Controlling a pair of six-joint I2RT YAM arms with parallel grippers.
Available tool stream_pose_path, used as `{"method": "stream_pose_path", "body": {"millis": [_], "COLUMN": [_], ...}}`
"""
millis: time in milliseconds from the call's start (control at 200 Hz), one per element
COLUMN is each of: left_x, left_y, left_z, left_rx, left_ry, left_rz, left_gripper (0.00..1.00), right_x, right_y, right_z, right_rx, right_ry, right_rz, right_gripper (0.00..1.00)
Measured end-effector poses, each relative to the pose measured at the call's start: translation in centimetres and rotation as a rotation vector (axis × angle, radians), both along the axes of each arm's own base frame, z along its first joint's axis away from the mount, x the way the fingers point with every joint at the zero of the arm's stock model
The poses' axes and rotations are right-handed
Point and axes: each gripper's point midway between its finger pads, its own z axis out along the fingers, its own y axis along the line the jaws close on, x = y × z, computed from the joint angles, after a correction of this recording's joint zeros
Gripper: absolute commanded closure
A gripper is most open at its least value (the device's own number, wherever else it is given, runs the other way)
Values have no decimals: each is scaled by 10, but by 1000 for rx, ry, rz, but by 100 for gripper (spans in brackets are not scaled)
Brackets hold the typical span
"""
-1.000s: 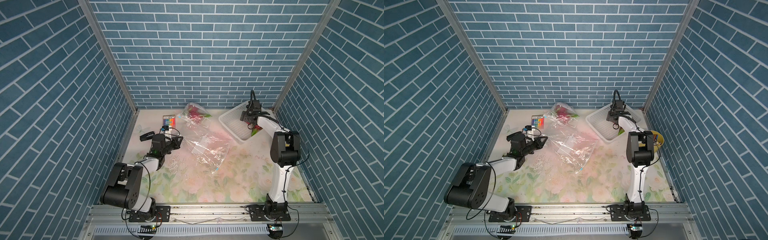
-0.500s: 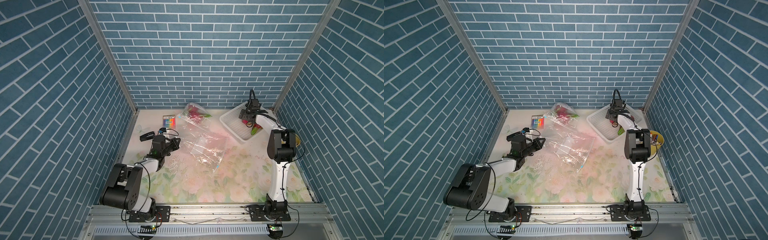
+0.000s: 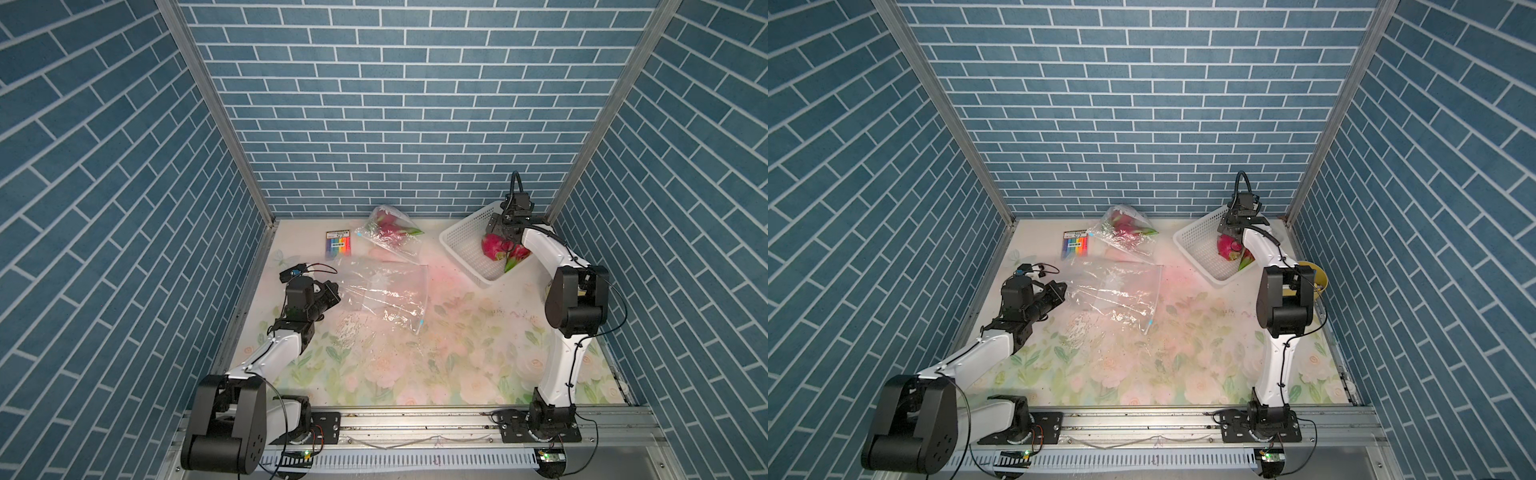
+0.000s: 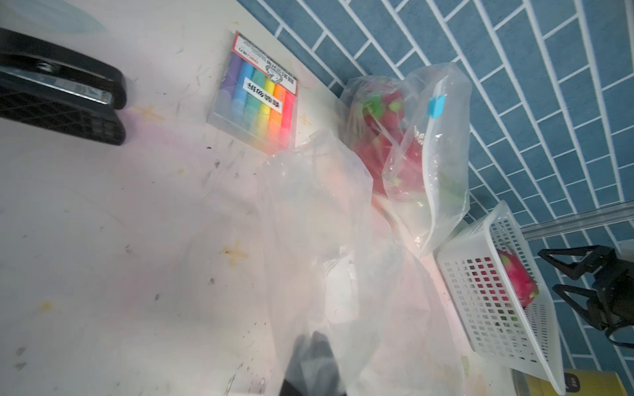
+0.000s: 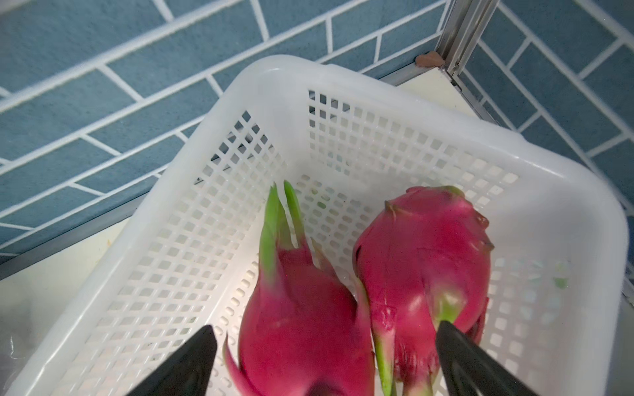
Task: Open the zip-top bag and take out the dragon fruit
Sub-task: Place the dragon fruit in the basket.
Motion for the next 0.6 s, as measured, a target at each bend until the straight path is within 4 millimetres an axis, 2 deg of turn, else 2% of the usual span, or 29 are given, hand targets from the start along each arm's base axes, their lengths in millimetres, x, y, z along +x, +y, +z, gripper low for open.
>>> {"method": "stream_pose_path", "body": {"millis": [140, 265, 435, 600], "left_x": [-7, -12, -28, -58], "left_y": [16, 50, 105, 158], "left_z": [9, 7, -10, -17], "left_rx": [39, 102, 204, 281], "left_ry": [-8, 16, 108, 168], "left_rz": [61, 181, 395, 649], "left_gripper": [100, 100, 100, 100], "right_x": [-2, -13, -48, -80], "right_y": [3, 10, 19, 26], "right_z": [-1, 6, 44, 84], "right_rx": [20, 59, 121, 161], "right_ry": [7, 6, -69, -181], "right_rz": [17, 54, 112, 162], "right_gripper": [1, 1, 1, 1]}}
